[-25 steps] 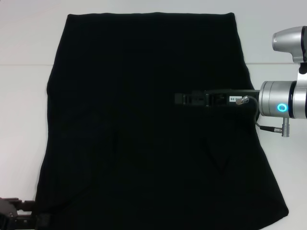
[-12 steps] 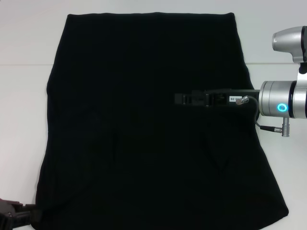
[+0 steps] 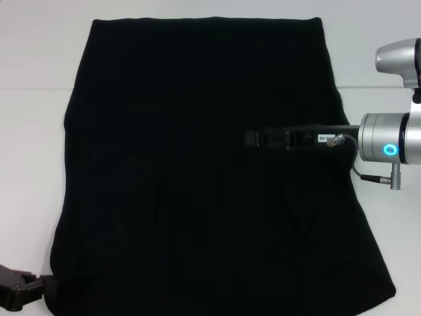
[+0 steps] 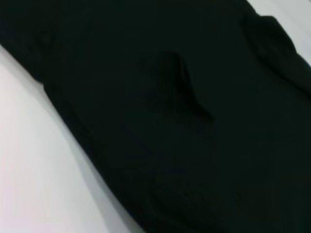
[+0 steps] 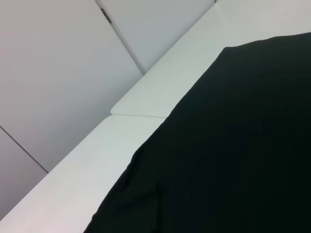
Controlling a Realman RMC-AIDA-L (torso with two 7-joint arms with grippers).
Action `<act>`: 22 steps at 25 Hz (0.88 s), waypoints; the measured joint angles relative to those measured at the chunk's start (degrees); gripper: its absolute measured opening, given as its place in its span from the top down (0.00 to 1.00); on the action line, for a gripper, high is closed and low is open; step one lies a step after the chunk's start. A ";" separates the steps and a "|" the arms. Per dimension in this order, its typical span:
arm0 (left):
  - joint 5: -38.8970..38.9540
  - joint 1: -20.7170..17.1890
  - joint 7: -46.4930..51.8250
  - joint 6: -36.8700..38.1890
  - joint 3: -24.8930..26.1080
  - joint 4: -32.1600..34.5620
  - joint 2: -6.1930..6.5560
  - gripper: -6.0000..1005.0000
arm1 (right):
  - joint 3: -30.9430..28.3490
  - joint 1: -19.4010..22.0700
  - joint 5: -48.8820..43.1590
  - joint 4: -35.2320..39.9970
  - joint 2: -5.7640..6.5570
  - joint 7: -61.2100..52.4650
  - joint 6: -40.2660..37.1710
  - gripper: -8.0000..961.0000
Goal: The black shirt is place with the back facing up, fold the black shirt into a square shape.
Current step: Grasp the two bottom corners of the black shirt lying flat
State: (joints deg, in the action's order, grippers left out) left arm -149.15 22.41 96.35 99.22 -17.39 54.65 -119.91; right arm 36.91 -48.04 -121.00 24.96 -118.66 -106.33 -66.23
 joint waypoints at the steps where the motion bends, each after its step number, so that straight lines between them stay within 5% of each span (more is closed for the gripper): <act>1: 0.37 0.00 -0.01 0.00 0.04 -0.16 -0.05 0.93 | 0.00 0.10 -0.01 0.00 0.02 -0.01 0.01 0.19; 8: 1.89 -0.04 -0.16 0.18 0.65 -1.27 -0.20 0.95 | 0.10 0.61 -0.09 0.00 0.47 0.23 -0.03 0.24; 12: 3.83 -0.40 -0.17 1.06 0.75 -1.45 -0.22 0.95 | 1.40 0.84 -0.21 0.02 1.88 -1.07 -1.64 0.24; 22: 6.39 -0.05 -0.46 1.60 1.40 -3.64 -0.21 0.95 | 6.56 3.65 -0.21 3.00 8.72 -7.82 -13.77 0.24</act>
State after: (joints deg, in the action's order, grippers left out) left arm -142.76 22.37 95.89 100.82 -15.99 51.01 -120.12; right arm 43.47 -44.39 -121.21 27.96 -109.94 -114.15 -80.01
